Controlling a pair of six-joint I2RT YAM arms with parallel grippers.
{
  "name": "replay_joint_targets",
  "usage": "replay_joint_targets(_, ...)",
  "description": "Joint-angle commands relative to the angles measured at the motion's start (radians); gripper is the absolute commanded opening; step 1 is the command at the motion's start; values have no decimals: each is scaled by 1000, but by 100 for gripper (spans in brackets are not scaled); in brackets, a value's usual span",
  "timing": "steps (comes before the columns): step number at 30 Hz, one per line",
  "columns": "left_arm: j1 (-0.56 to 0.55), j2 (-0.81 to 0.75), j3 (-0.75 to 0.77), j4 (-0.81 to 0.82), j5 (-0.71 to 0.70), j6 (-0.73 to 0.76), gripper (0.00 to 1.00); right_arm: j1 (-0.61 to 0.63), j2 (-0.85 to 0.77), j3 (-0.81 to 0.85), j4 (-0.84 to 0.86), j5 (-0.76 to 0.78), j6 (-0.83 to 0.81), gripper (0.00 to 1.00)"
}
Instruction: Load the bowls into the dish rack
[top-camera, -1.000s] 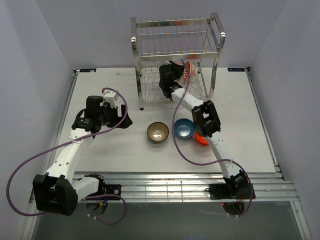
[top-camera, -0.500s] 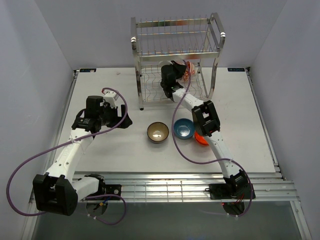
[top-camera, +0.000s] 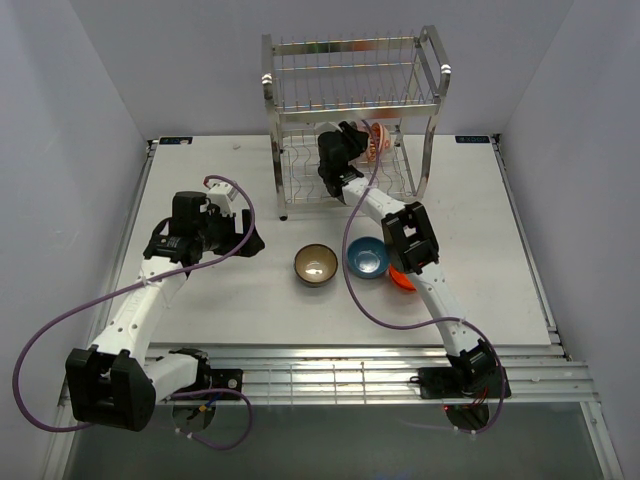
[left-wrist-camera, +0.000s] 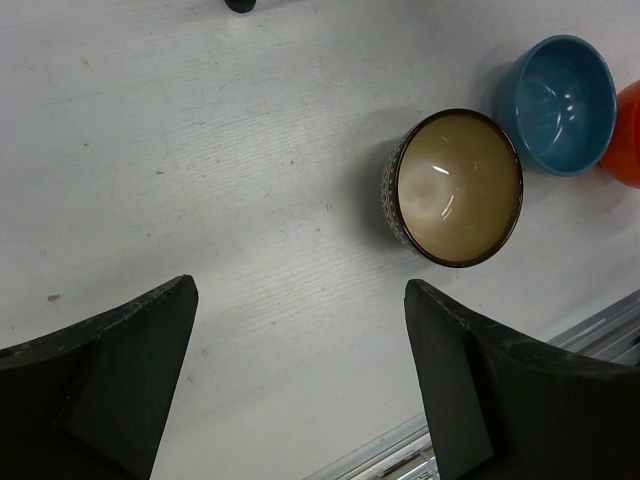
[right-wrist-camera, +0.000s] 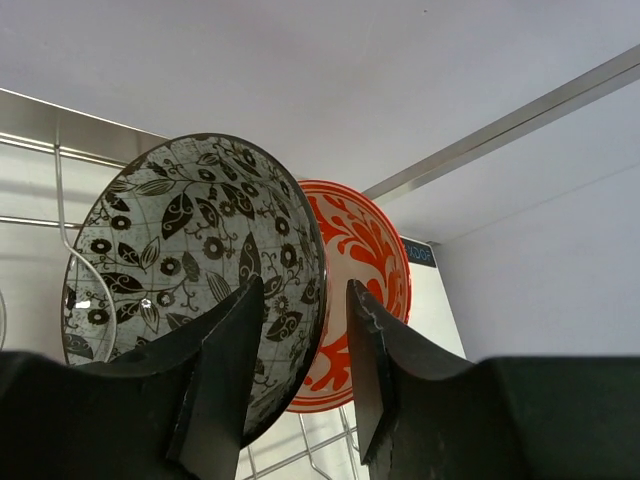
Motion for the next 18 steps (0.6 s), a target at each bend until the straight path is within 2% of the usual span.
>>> replay_joint_targets(1,7,-15,-5,16,12,13,95,9,-68,13,20,-1,34,44)
replay_joint_targets(10,9,-15,-8,17,9,13,95,39,-122,-34,23,-44,60,46)
replay_joint_targets(15,9,-15,-7,14,7,12,95,50,-137,-42,41,-36,48,58)
replay_joint_targets(18,9,-17,-7,14,11,12,95,48,-166,-82,40,-30,49,59)
